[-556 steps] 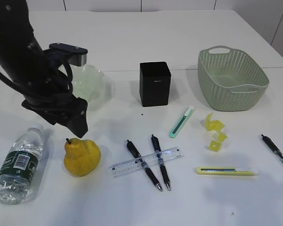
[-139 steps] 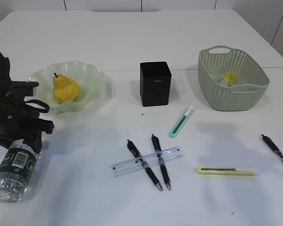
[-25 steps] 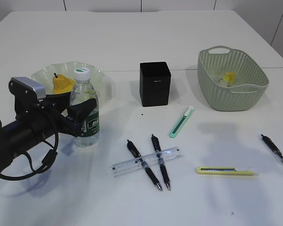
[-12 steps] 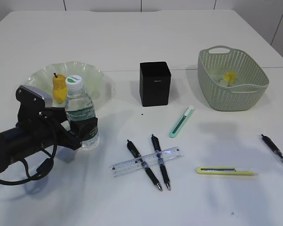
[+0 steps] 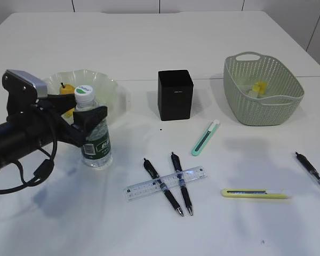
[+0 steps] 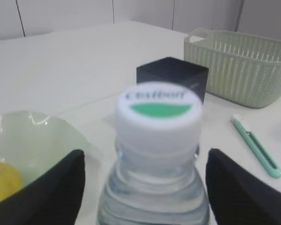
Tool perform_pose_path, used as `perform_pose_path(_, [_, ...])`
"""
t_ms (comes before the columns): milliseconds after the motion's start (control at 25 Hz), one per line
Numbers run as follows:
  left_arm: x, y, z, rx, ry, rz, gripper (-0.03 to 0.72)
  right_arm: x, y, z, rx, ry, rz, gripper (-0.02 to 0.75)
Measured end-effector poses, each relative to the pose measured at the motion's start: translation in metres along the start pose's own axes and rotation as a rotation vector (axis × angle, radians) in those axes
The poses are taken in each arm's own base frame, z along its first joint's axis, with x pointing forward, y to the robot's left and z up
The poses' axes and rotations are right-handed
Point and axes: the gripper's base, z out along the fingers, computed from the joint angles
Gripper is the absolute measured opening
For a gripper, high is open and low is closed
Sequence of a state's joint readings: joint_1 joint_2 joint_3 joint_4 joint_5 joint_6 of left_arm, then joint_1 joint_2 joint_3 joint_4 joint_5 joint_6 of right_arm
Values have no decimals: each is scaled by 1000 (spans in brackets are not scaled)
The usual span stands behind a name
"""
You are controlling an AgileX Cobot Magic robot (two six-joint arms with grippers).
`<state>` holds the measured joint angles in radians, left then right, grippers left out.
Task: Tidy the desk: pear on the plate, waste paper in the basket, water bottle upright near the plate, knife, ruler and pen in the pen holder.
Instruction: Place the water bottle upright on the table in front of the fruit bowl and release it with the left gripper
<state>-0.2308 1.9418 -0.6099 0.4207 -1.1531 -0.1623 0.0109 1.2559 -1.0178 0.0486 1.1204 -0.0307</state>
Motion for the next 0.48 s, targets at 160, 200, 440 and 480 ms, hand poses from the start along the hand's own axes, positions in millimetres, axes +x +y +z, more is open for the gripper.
perform_pose_path(160, [-23, -2, -4, 2, -65, 28, 569, 0, 0, 0, 0, 0, 0, 410])
perform_pose_path(200, [-28, -2, -6, 6, -80, 36, 570, 0, 0, 0, 0, 0, 0, 410])
perform_pose_path(440, [-65, -6, -16, 6, -191, 83, 570, 0, 0, 0, 0, 0, 0, 410])
perform_pose_path(480, [-71, -7, -19, -1, -210, 86, 570, 0, 0, 0, 0, 0, 0, 410])
